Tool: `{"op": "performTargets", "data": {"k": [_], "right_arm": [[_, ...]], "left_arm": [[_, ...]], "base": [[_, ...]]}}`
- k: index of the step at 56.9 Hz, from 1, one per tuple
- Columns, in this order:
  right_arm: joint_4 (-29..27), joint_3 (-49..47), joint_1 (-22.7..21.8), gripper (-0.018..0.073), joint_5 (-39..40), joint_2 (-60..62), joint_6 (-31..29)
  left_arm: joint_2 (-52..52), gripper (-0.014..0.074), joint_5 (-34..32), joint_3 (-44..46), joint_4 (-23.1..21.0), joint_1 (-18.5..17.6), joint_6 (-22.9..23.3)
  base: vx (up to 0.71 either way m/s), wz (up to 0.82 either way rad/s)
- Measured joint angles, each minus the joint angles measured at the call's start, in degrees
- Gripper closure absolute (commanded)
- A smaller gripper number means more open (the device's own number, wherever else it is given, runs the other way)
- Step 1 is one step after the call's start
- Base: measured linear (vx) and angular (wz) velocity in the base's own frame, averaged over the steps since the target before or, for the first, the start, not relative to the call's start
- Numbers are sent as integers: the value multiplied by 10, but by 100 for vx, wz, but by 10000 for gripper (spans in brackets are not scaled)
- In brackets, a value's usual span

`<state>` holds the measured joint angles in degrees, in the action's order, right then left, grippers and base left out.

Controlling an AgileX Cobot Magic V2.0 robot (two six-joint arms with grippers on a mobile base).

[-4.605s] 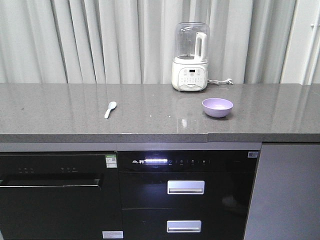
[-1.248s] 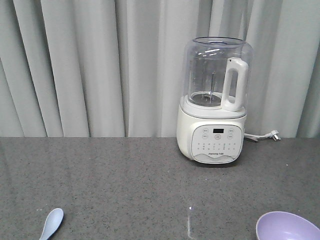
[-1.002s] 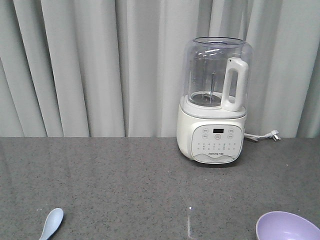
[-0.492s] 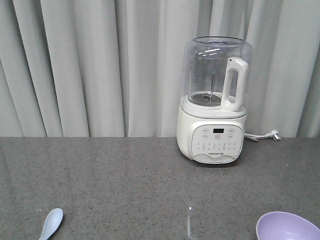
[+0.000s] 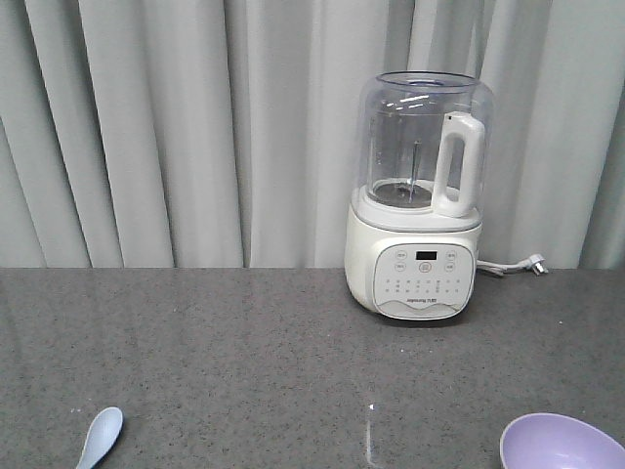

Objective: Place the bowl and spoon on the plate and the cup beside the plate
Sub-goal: 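Lower the left gripper and grasp the white spoon by its handle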

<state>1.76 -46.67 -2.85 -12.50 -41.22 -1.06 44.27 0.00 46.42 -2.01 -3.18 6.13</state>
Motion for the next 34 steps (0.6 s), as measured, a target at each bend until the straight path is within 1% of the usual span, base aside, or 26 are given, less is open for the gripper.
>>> {"op": "performTargets", "data": {"k": [5,10,16,22,26,29,34], "right_arm": [[-2,0,0,514,-6,-23,0],[-3,0,0,427,-6,-24,0],[-4,0,0,251,-6,-24,0],[-4,0,0,35,-6,-24,0],[-4,0,0,-65,-6,-24,0],[-4,0,0,-117,-5,-24,0],[-4,0,0,-146,4,-24,0]], "left_arm": [[24,532,4,1,0,0,0],[29,447,4,1,0,-2,0],[31,279,4,1,0,-2,0],[31,111,7,1,0,-2,-17],[31,35,16,1,0,-2,-25],[31,5,26,1,0,-2,-26],[31,4,68,10,0,-2,-25]], "base": [[0,0],[0,0],[0,0],[0,0],[0,0],[0,0],[0,0]]}}
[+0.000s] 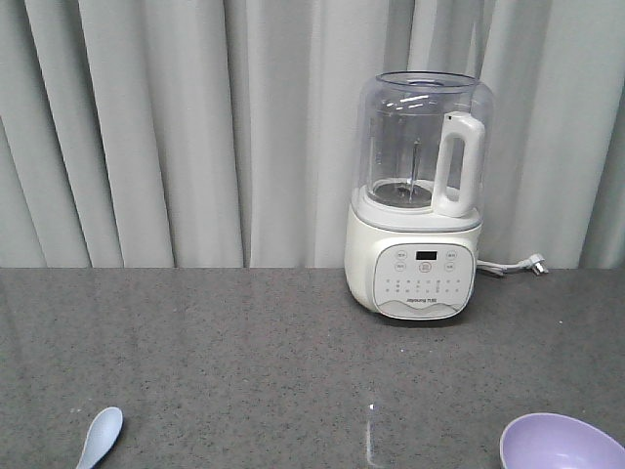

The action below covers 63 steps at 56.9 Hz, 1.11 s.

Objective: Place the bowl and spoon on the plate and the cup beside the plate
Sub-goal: 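Lower the left gripper and grasp the white spoon by its handle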

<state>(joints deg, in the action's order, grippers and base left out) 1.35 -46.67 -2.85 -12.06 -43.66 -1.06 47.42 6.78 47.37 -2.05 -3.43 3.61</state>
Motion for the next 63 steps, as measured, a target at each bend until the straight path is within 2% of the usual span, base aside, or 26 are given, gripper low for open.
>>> {"op": "performTargets", "data": {"k": [9,12,18,27,36,45,63], "right_arm": [[0,0,0,-122,21,0,2],[0,0,0,-108,24,0,2],[-3,0,0,-76,27,0,4],[-4,0,0,-39,27,0,5],[-4,0,0,-25,28,0,5],[-4,0,0,-25,28,0,6],[-4,0,0,-25,28,0,6]], "left_arm": [[61,24,198,102,0,0,-28],[90,34,244,137,-1,-4,-36],[174,55,312,182,-7,-26,-47],[289,82,377,185,-15,-58,-49],[375,94,417,185,-32,-66,-42],[420,94,418,185,-54,-67,-36],[474,94,421,185,-54,-67,-36]], "base": [[0,0],[0,0],[0,0],[0,0],[0,0],[0,0],[0,0]]}}
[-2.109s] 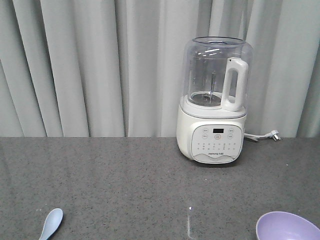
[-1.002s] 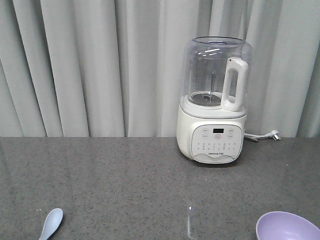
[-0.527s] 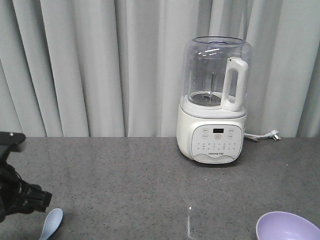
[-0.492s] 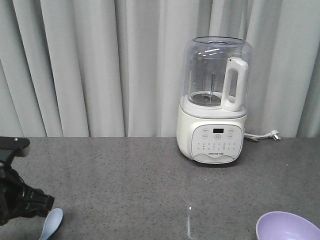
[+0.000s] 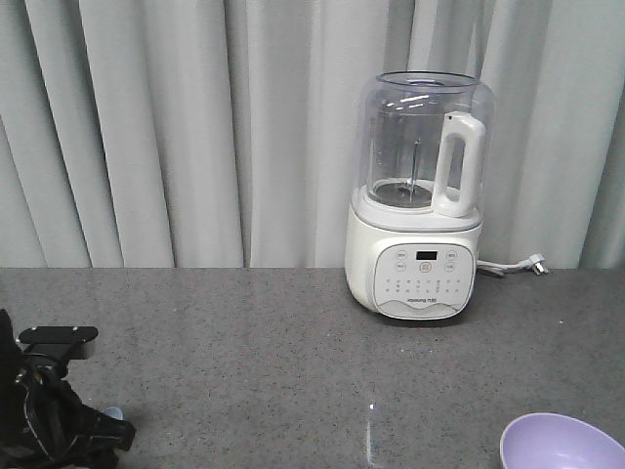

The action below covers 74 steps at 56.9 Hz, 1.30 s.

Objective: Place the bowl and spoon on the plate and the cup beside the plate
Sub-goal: 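Lower the left gripper and grasp the white spoon by its handle, then grasp the lavender bowl rim with the right gripper and lift it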

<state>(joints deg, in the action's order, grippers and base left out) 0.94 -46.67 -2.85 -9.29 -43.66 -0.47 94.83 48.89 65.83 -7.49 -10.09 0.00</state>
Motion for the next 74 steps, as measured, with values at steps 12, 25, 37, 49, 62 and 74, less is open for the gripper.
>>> {"op": "performTargets", "data": {"k": [12,25,37,49,62,74], "right_arm": [[0,0,0,-25,0,0,0],[0,0,0,-25,1,0,0],[0,0,0,-25,1,0,0],[0,0,0,-25,1,0,0],[2,-12,0,-25,-99,0,8],[103,-84,0,1,-332,-49,130]], "left_arm": [[24,118,0,1,1,0,0],[30,416,-1,5,13,0,0],[30,604,1,7,14,-4,-18],[10,603,6,7,13,-17,-32],[-117,603,-1,7,9,-18,-42],[-253,603,-1,7,0,-18,-43]], "base": [[0,0],[0,0],[0,0],[0,0],[0,0],[0,0]]}}
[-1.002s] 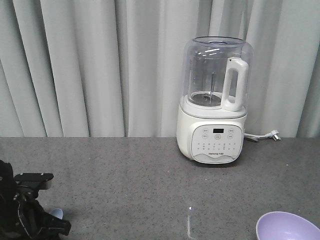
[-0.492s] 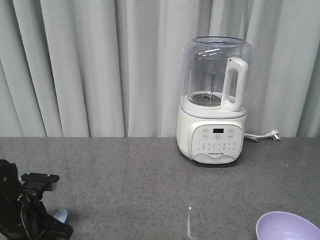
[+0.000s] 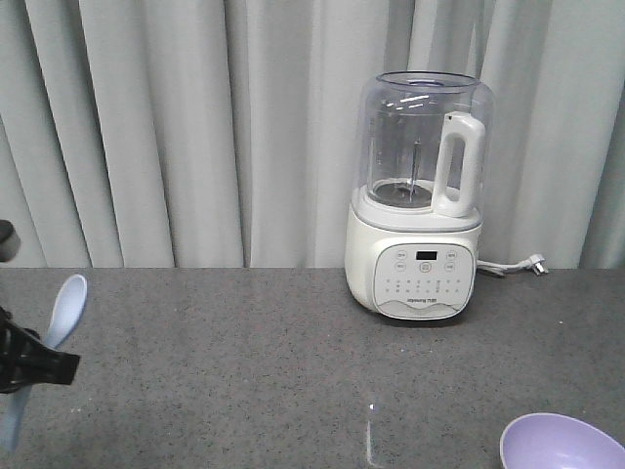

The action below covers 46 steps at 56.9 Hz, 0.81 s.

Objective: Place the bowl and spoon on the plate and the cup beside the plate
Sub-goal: 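Grasp the lavender bowl rim with the right gripper and lift it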

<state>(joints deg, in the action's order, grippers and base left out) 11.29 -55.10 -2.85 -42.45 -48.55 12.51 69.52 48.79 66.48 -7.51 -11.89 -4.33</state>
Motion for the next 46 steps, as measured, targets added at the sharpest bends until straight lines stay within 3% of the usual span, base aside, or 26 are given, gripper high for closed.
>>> {"op": "performTargets", "data": {"k": [6,11,25,46], "right_arm": [[46,-30,-1,24,-83,-45,44],[43,-37,-2,29,-104,-83,42],[-10,-37,-2,29,-101,-198,12],[-27,-37,-2,29,-65,-336,-9]], "left_arm": [[-49,603,0,0,0,0,0],[-77,603,0,0,0,0,0],[-96,603,7,0,-1,0,0],[-96,603,11,0,-2,0,-1]], "base": [[0,0],[0,0],[0,0],[0,0]]}}
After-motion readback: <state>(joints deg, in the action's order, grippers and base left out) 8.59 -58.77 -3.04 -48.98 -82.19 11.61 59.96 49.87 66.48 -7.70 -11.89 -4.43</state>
